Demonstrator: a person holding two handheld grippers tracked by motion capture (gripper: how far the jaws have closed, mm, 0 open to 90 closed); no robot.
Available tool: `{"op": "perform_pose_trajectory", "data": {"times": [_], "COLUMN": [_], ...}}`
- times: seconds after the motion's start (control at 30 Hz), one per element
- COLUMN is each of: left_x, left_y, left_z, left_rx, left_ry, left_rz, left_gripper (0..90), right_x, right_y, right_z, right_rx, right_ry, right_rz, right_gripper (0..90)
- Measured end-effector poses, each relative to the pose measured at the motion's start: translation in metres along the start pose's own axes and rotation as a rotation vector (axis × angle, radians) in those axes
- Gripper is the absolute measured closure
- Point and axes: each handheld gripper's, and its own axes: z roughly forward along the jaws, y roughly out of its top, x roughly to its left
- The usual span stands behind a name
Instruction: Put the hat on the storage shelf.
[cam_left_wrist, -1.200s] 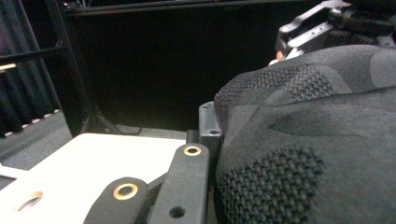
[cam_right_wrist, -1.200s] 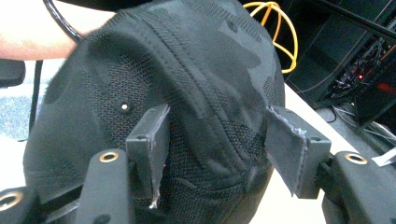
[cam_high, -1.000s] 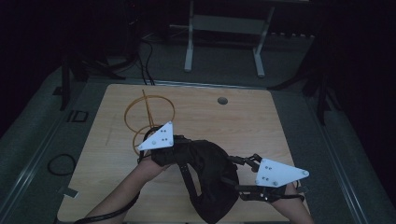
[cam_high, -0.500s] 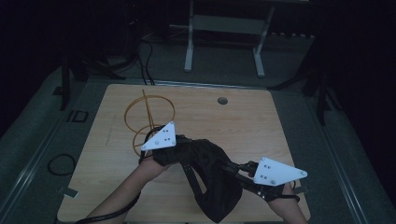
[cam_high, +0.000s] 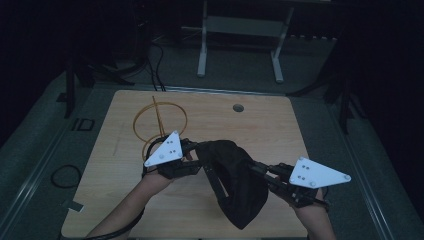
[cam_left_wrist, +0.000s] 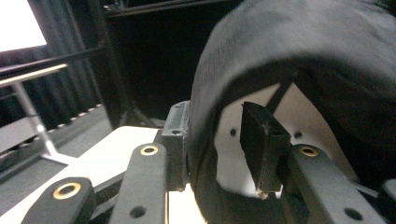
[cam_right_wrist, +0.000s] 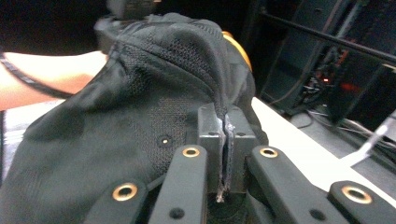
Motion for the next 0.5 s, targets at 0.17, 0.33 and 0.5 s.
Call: {"op": "perform_pose_trajectory", "data": {"times": [0.17, 0.33, 0.5], "left_x": [-0.005, -0.008, -0.005], "left_y": [-0.005, -0.015, -0.023], "left_z": [-0.017, -0.040, -0.058], "left_rx": [0.031, 0.054, 0.066], "left_ry": [0.073, 0.137, 0.174], "left_rz": [0.010, -0.001, -0.014], "left_gripper": [61.3, 61.2, 61.2], "right_x": [-0.009, -0.025, -0.031], "right_y": [0.007, 0.015, 0.021], "right_z": [-0.005, -0.004, 0.003], "right_rx": [-0.024, -0.067, -0.055], "right_ry": [-0.051, -0.134, -0.169], "right_rz": [0.009, 0.036, 0.030], "right_gripper": [87.6, 87.7, 87.7]}}
